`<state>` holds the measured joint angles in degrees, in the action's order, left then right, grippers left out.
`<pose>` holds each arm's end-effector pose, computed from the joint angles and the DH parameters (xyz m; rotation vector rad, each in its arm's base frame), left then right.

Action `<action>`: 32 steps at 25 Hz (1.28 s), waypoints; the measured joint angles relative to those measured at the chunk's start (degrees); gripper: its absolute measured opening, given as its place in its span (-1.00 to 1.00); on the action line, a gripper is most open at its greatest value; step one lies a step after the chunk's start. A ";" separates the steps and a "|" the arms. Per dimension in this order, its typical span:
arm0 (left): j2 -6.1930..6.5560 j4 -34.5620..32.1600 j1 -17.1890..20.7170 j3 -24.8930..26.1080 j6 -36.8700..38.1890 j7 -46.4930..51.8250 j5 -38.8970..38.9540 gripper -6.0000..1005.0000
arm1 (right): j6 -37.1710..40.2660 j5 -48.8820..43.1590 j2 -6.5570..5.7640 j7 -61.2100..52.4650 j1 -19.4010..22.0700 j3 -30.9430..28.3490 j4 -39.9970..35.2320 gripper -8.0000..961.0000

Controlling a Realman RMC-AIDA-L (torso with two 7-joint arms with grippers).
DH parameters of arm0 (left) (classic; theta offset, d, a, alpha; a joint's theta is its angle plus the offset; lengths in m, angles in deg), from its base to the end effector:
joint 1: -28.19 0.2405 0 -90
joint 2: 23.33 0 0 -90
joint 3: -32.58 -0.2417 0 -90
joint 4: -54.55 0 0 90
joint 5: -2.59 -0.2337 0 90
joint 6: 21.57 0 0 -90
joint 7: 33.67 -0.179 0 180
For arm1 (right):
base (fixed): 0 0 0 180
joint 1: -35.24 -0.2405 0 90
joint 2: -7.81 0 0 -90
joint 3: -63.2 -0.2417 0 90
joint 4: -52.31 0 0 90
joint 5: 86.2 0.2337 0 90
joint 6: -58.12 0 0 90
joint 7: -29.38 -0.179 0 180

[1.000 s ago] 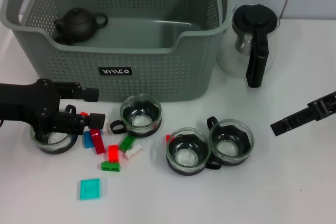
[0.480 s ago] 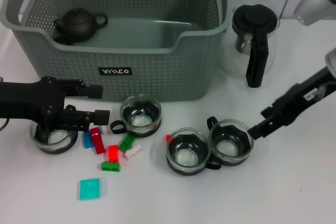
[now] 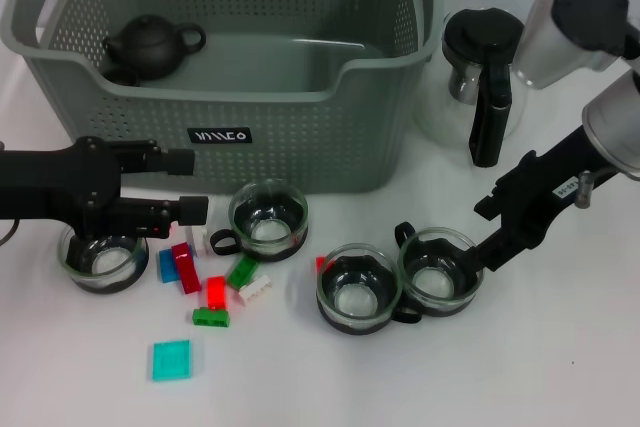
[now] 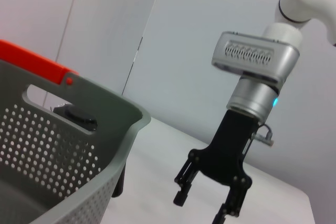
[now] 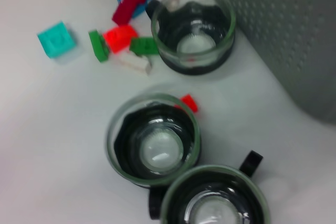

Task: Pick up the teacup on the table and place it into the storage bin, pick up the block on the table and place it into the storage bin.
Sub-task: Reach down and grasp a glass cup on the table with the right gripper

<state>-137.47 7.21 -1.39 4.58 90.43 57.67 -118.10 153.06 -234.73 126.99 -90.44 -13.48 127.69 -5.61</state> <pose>-0.2502 0.3221 0.0613 -2.8333 -0.7312 -0.7831 0.1669 0.3933 -0.0309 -2.9437 0.5888 -0.5282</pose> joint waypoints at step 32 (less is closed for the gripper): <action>-0.67 1.73 1.66 1.92 0.33 -2.23 0.38 0.61 | -14.33 -2.28 1.39 -5.11 -0.89 12.50 5.68 0.65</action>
<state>-138.14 8.94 0.28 6.50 90.75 55.45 -117.72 138.73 -237.02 128.38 -95.55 -14.37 140.18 0.07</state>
